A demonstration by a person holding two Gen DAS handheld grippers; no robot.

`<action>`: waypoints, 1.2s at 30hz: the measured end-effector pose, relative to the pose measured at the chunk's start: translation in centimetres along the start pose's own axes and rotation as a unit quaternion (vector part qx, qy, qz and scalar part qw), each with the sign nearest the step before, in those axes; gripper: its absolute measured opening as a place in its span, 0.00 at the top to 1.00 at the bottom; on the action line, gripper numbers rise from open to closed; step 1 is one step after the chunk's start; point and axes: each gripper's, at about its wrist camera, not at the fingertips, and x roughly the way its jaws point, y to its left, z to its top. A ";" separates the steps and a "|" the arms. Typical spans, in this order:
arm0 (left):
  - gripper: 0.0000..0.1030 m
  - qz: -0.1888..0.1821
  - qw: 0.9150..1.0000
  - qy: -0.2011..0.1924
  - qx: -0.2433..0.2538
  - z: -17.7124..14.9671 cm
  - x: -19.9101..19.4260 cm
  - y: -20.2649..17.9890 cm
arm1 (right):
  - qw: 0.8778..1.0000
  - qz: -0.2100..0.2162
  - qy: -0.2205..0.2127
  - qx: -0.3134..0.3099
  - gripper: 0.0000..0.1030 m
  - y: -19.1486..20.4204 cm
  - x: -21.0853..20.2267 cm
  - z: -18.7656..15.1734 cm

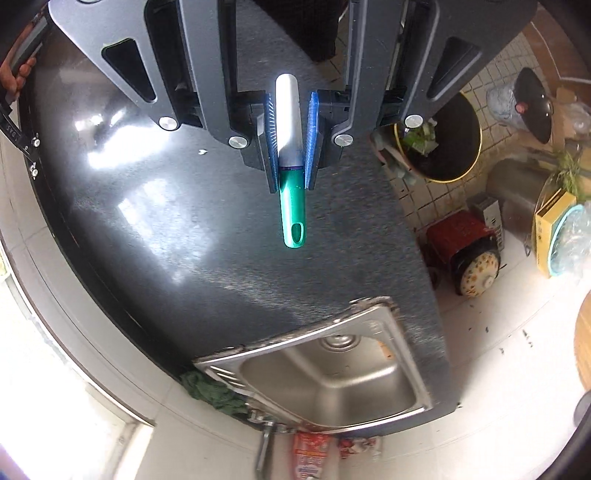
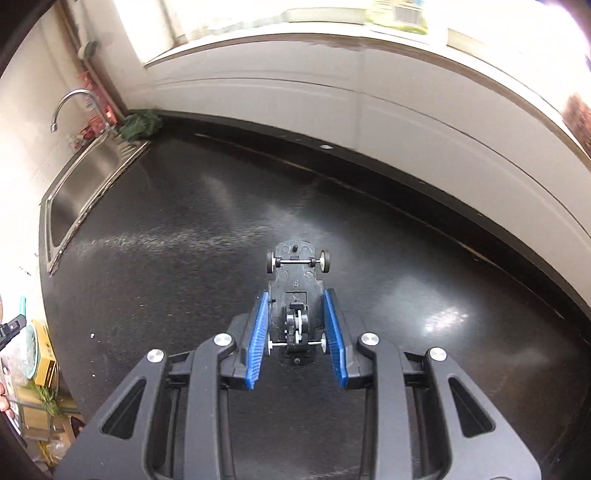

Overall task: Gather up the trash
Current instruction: 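Carry the marker in left tool and toy chassis in right tool over the bin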

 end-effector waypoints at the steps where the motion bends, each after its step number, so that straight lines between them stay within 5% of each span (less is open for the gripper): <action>1: 0.88 0.009 1.000 -0.001 -0.014 -0.3 -0.3 1.6 | 1.000 0.008 0.002 -0.013 0.70 1.4 0.3 0.2; 8: 0.88 0.059 0.994 0.000 -0.093 -3.2 -2.2 10.7 | 0.993 0.061 0.023 -0.100 0.70 12.0 2.2 0.7; 16: 0.88 0.100 0.979 0.017 -0.175 -8.0 -3.3 19.0 | 0.970 0.112 0.050 -0.208 0.70 25.3 4.0 -1.6; 23: 0.88 0.113 0.967 0.034 -0.224 -11.1 -2.8 23.6 | 0.936 0.157 0.062 -0.310 0.70 36.8 3.3 -5.7; 36: 0.88 0.107 0.954 0.058 -0.273 -12.8 1.4 28.3 | 0.881 0.214 0.120 -0.404 0.70 50.0 5.6 -12.5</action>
